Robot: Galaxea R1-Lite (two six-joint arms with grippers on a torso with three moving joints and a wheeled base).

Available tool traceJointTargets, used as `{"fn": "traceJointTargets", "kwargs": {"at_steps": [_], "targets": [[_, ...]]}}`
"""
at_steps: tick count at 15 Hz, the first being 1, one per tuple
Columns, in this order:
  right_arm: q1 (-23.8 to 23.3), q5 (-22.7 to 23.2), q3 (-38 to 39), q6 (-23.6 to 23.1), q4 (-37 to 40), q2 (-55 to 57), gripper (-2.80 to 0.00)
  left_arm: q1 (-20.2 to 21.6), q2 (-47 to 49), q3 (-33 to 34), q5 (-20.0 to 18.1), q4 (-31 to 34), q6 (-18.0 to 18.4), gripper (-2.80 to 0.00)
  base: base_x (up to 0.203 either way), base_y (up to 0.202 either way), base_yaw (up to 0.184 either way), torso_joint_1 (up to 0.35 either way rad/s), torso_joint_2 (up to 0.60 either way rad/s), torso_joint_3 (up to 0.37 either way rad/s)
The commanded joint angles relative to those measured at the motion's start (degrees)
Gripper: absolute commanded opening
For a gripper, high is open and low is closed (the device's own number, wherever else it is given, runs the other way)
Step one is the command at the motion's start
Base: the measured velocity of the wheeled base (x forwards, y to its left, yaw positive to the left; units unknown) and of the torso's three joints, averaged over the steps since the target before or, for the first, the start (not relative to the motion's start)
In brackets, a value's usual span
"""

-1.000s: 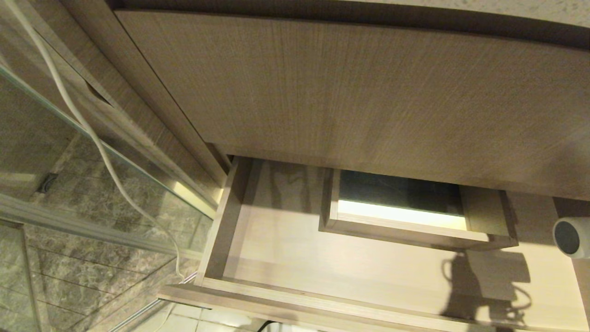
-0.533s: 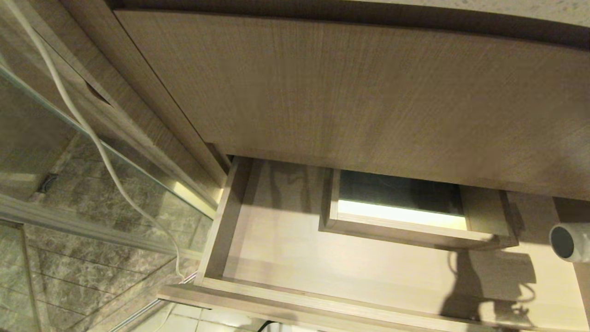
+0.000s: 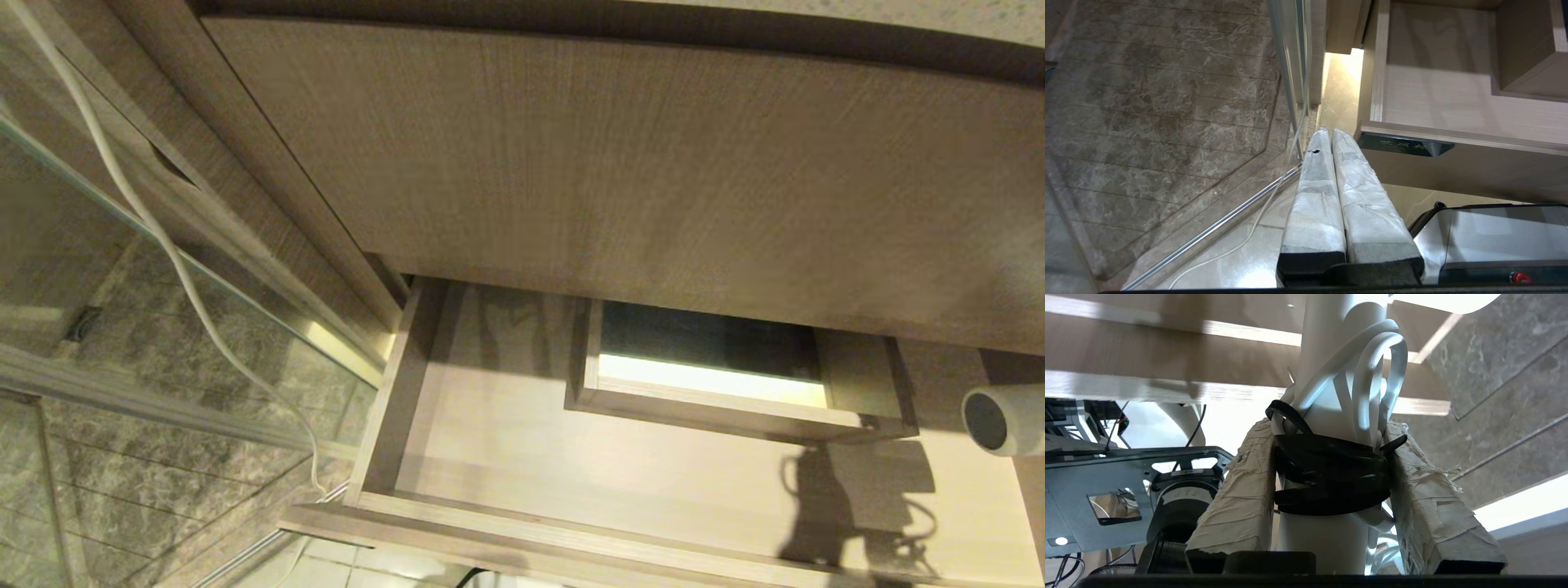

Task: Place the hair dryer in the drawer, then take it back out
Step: Put it into the drawer

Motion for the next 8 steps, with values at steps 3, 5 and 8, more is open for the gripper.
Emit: {"fn": "traceJointTargets", "kwargs": {"at_steps": [3,5,8], "targets": [[0.53,-0.05,1.57,-0.12,0.79,-2.89,-2.80,0.00,0.00,-0.04,0.00,-0.03,0.00,-2.80,0.000,0.000,0.000,0.000,0.00,0.000],[0.53,0.00,2.39,-0.19,0.85,-3.99,-2.80,0.00,-0.05,0.05,0.00,0.00,0.00,-2.80,0.000,0.000,0.000,0.000,0.00,0.000],[0.53,0.00,3.40,-0.20,1.00,-5.17,-2.80,0.00,0.00,0.05,0.00,-0.03,0.00,-2.80,0.000,0.000,0.000,0.000,0.00,0.000]]}}
